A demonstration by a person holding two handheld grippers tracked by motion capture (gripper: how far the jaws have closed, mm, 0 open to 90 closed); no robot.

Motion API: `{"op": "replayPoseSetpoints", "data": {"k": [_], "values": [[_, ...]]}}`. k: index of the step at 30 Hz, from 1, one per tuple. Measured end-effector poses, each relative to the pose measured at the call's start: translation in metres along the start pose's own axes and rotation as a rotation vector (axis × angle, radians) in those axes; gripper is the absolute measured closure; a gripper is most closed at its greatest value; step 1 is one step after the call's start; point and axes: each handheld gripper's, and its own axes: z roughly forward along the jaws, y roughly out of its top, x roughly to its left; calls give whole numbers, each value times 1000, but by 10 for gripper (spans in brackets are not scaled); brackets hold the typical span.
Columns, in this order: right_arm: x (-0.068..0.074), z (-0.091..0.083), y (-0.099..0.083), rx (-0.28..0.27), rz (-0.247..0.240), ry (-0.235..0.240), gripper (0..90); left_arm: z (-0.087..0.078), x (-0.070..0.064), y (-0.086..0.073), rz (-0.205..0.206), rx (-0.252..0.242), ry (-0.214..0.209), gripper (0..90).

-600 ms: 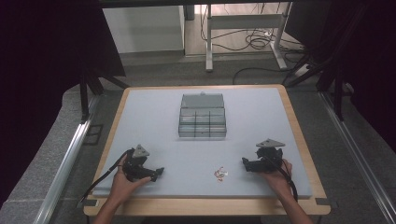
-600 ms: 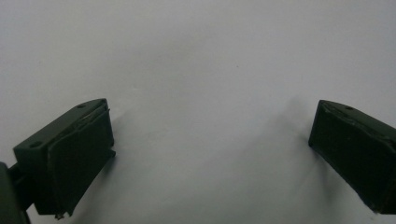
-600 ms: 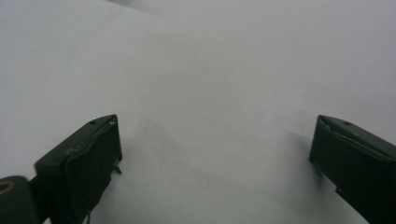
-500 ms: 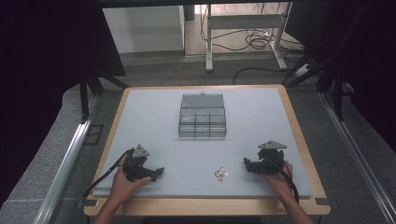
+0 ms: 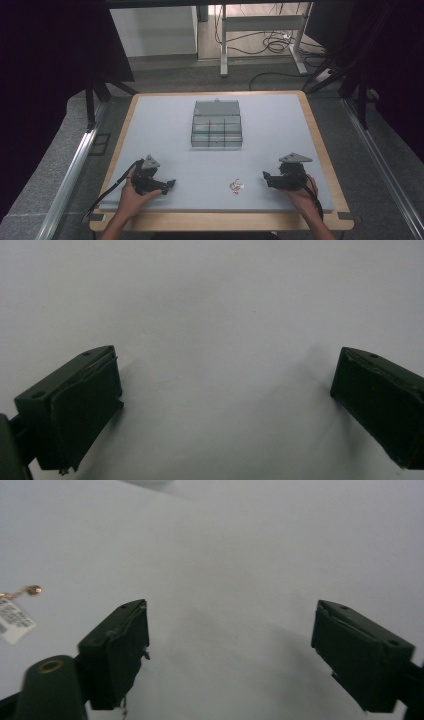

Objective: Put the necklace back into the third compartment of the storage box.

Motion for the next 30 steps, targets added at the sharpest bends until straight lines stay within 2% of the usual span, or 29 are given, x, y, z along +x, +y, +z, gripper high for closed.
{"op": "replayPoseSetpoints", "data": {"k": [4,9,15,18,26,30], "values": [[5,-5,6,-40,-8,13,217,0,0,0,1,-1,-1,0],[13,-11,11,-46,-26,56,227,0,0,0,0,-1,0,0],[18,-29,36,-97,-68,100,250,0,0,0,0,-1,-1,0],[22,-36,44,-106,-82,127,254,0,0,0,0,0,-2,0],[45,-43,68,-105,-157,183,269,0,0,0,-1,-1,-3,0],[55,-43,72,-117,-167,229,288,0,0,0,-1,-1,-4,0]]}}
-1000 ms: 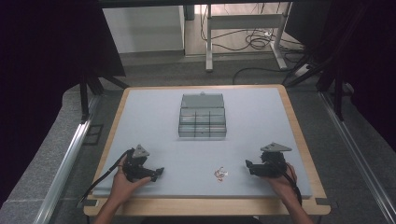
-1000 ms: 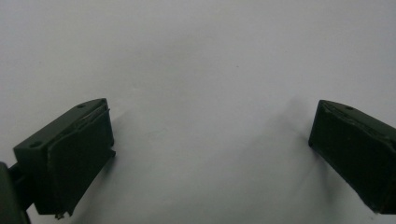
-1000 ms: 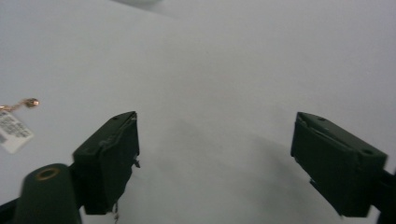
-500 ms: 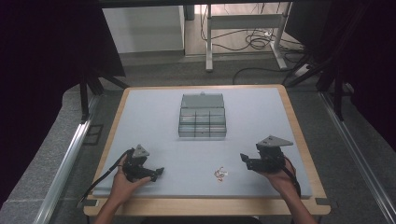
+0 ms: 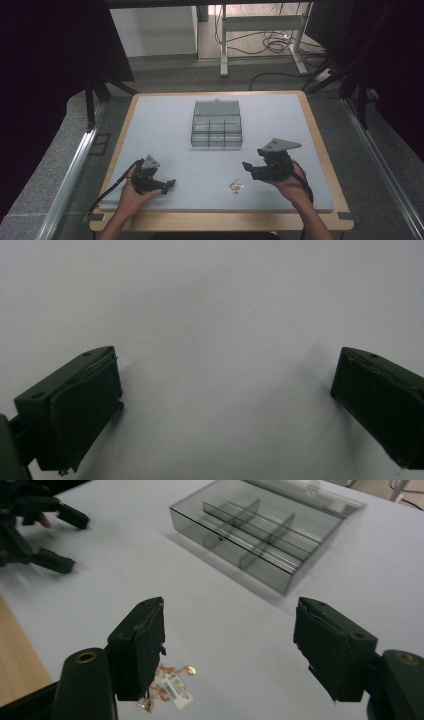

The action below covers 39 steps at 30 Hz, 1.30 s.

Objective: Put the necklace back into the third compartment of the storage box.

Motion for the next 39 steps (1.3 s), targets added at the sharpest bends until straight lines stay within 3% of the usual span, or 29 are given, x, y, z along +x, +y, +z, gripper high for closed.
{"op": "replayPoseSetpoints", "data": {"k": [5,12,24,34,39], "values": [[7,4,-3,10,-22,57,335,0,0,0,0,-3,1,0],[9,11,-11,81,-48,85,398,0,0,0,5,1,1,0],[28,26,-25,189,-99,191,551,0,0,0,4,0,1,0],[33,42,-35,282,-137,225,646,0,0,0,4,0,0,0],[35,48,-38,314,-168,216,673,0,0,0,4,0,0,0]]}}
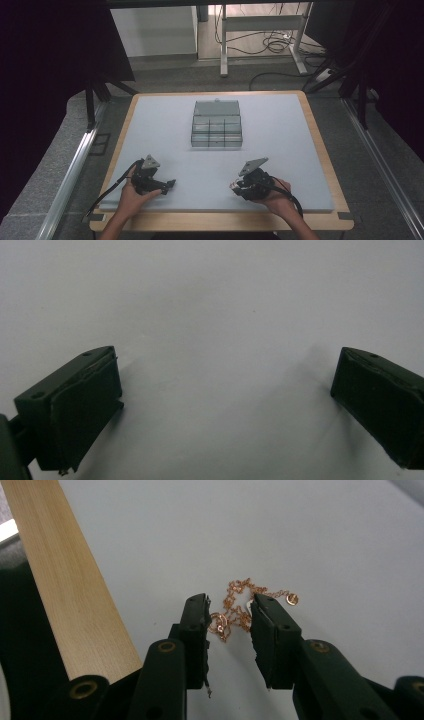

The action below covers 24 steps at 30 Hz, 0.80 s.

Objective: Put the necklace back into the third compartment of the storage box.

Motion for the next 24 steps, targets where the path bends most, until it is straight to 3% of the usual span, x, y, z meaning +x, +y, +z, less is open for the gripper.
{"op": "replayPoseSetpoints", "data": {"k": [6,19,24], "values": [[3,5,0,29,-14,6,703,0,0,0,0,0,0,0],[7,16,2,82,-51,-25,788,0,0,0,0,0,0,0],[8,17,5,93,-40,-34,838,0,0,0,0,0,1,0]]}}
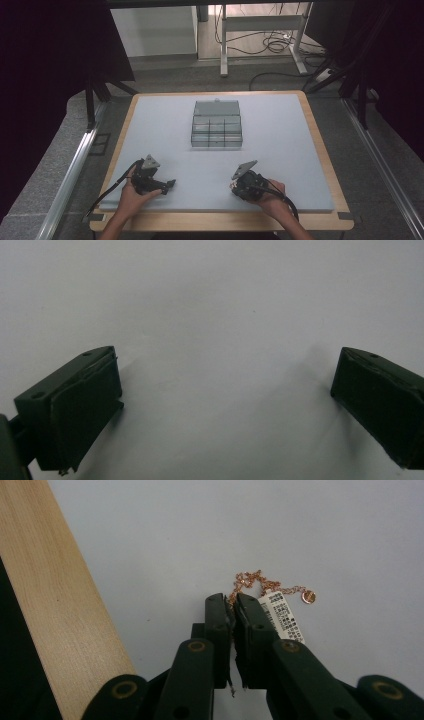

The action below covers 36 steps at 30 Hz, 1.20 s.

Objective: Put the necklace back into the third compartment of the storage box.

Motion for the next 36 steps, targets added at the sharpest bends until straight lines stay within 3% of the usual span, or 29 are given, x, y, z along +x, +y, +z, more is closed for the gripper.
{"op": "replayPoseSetpoints", "data": {"k": [15,36], "values": [[-3,-2,0,3,42,5,865,0,0,0,0,0,0,0],[-9,-29,3,-134,86,0,866,0,0,0,0,1,0,0]]}}
